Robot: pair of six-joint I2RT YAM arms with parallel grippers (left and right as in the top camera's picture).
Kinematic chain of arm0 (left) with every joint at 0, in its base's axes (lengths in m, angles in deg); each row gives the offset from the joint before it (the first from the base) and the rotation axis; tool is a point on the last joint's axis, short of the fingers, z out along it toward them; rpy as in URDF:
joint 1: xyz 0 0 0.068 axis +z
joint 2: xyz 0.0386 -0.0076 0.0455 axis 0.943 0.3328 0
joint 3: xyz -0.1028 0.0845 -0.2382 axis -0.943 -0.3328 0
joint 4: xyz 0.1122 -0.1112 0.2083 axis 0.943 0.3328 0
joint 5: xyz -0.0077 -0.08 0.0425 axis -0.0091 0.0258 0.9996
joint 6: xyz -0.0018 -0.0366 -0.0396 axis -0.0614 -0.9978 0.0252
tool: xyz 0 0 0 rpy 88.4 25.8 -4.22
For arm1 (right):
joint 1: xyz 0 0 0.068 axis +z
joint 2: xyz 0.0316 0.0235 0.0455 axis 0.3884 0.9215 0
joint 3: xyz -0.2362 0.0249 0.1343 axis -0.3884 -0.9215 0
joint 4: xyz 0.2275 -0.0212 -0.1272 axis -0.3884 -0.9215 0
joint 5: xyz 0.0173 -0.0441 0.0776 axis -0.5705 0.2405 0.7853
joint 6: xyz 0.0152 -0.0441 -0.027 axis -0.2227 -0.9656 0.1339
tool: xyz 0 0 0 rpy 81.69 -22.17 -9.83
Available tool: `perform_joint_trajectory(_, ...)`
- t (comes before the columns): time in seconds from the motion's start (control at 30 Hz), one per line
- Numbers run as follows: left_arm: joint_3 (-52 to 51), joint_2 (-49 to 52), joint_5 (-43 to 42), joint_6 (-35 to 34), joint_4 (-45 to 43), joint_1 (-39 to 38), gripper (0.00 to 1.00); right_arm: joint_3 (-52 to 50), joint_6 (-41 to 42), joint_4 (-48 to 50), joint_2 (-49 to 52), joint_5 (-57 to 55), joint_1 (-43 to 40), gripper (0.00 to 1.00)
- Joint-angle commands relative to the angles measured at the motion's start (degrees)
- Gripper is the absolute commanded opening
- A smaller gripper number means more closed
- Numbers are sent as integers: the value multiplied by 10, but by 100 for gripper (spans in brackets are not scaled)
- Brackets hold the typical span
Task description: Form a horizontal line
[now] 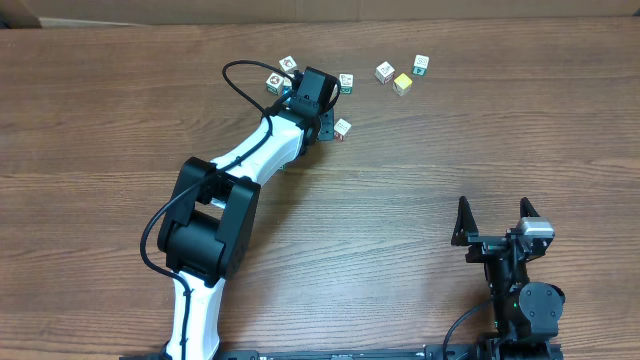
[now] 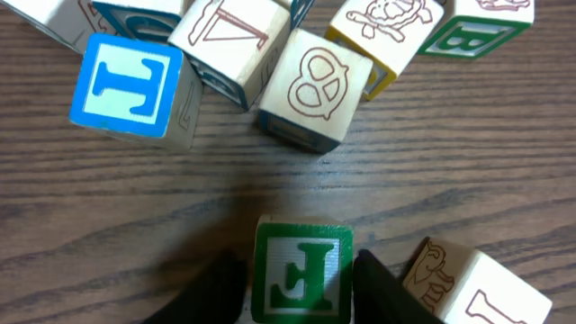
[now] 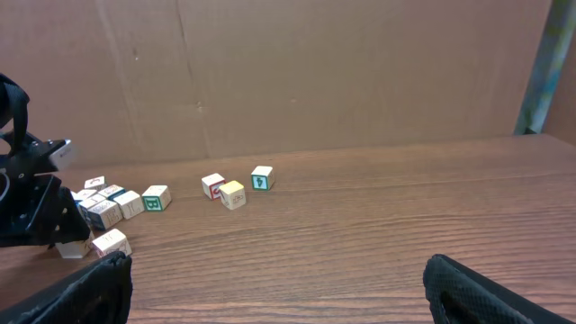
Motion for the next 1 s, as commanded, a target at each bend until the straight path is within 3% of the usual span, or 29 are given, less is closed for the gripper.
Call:
perform_joint_trajectory(0.0, -5, 14, 17, 11, -7, -3, 41, -6, -2, 1, -6, 3, 3, 100)
perform_joint_trajectory(0.4, -5, 14, 18, 11, -5, -3, 23, -6, -2, 1, -6, 3, 3, 100)
perform_joint_trajectory(0.97, 2, -64, 17, 2, 83, -4, 22, -6, -2, 1, -6, 3, 3, 100)
